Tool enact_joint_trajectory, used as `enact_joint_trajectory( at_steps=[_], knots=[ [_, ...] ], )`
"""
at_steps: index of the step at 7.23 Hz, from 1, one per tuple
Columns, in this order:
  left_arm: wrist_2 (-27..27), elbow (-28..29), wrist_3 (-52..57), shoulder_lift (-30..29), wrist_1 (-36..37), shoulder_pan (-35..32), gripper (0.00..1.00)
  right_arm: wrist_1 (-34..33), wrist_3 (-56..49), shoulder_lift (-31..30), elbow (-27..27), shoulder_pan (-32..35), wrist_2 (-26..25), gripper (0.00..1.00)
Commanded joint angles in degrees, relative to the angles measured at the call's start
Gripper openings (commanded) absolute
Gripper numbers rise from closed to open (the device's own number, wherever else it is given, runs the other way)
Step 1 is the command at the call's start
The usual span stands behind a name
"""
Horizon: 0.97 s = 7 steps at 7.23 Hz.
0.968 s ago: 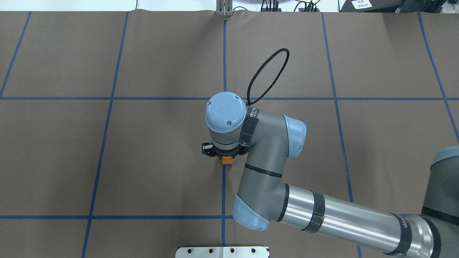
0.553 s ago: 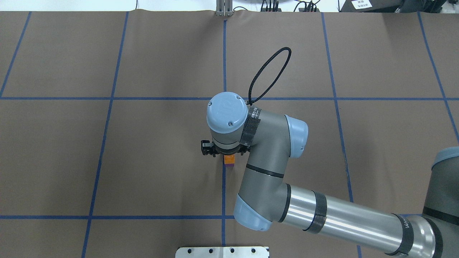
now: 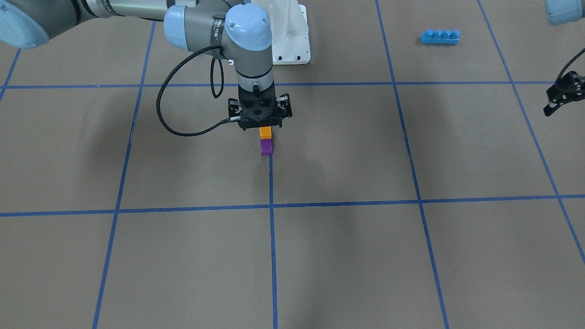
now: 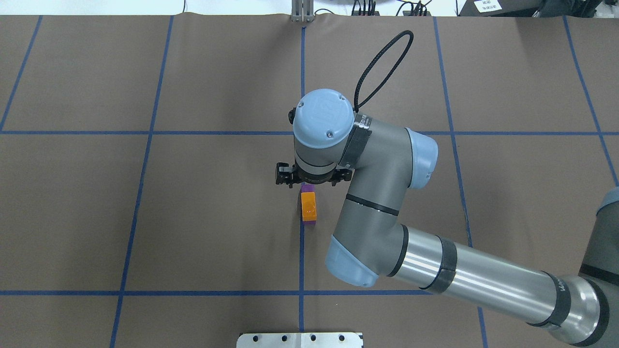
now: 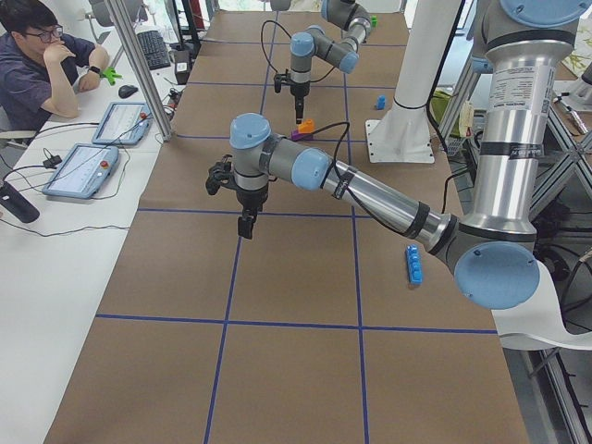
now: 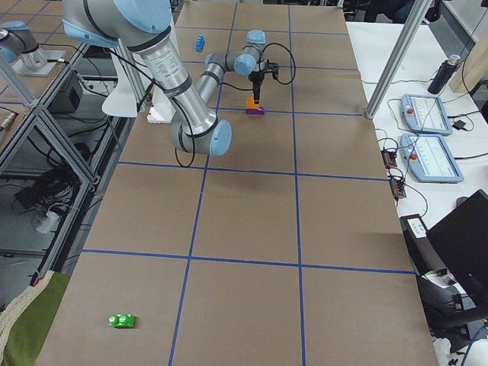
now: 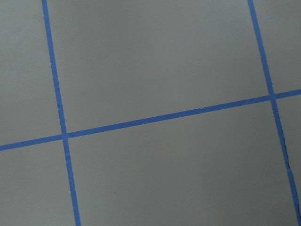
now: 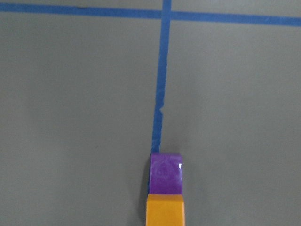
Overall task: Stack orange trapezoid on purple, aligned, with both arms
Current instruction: 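Open the right gripper and raise it away from the stack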
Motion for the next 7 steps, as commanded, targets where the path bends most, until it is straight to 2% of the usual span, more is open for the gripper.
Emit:
enact_joint_trajectory(
  at_steps=[1,3,5,7],
  knots=[
    [0.2,0.1,0.1,0.1,0.1,0.0,1.0,-3.6,-10.8,-5.0,5.4,9.8,7.3,1.0],
    [0.1,1.0,0.1,0.1,0.1,0.0,1.0,-10.9,-26.9,-11.6,11.5,21.4,11.9,1.0],
    [0.0,2.0,0.3,0.0,0.0,0.0,1.0,-12.7,-41.4,-18.4,12.5,30.9,14.3,1.0],
    [-0.3,1.4,2.1,0.1,-0.6,-0.1,1.0,-13.1,-57.8,-25.4,12.0,41.4,19.7,1.0]
  ],
)
